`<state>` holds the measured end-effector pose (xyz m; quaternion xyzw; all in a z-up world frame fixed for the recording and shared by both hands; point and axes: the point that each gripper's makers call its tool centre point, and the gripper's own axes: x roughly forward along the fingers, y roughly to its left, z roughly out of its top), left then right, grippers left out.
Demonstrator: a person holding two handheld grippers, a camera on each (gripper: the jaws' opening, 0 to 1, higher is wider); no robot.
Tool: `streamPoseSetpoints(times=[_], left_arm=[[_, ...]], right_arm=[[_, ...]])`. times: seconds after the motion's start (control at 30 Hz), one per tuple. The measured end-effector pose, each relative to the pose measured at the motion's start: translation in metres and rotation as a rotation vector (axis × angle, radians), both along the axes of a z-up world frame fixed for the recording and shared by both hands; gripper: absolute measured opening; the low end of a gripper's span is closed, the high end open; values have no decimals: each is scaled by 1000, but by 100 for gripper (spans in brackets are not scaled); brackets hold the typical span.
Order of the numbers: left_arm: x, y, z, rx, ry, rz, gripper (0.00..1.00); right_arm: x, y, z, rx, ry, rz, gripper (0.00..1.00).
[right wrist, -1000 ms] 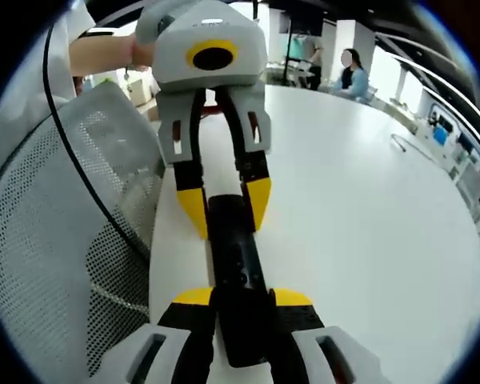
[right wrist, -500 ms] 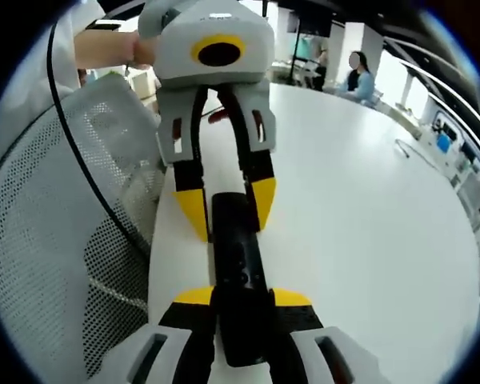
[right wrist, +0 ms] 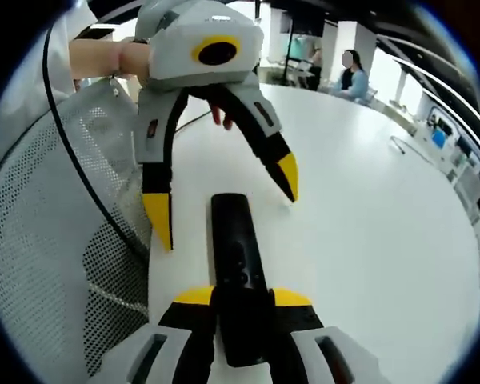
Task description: Press the specified remote control buttons in sequence, fully releasing each button before pressing the next.
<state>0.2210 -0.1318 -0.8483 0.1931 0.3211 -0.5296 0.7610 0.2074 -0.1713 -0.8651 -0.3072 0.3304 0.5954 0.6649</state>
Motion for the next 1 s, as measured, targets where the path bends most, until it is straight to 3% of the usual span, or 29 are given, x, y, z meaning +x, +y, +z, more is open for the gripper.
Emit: streamPoseSetpoints(times=[0.13, 0.23, 0.5, 0.67, 0.8, 1.0], left_arm=[[13, -2, 15, -81, -73, 78, 100], [21, 3, 25, -108, -109, 135, 100], [48, 31, 66, -141, -295, 311, 100], [58, 48, 87, -178, -333, 419, 100], [66, 65, 113, -207, -423, 504, 100], [60, 80, 129, -228, -475, 545, 100]], right_arm=[[0, 0, 0, 1, 0, 0, 22], [1, 0, 0, 4, -2, -3, 22], [1, 1, 0, 10, -1, -19, 22], [1, 1, 0, 9, -1, -21, 22], [1, 1, 0, 14, -2, -30, 22], [1, 1, 0, 26, -3, -41, 22]])
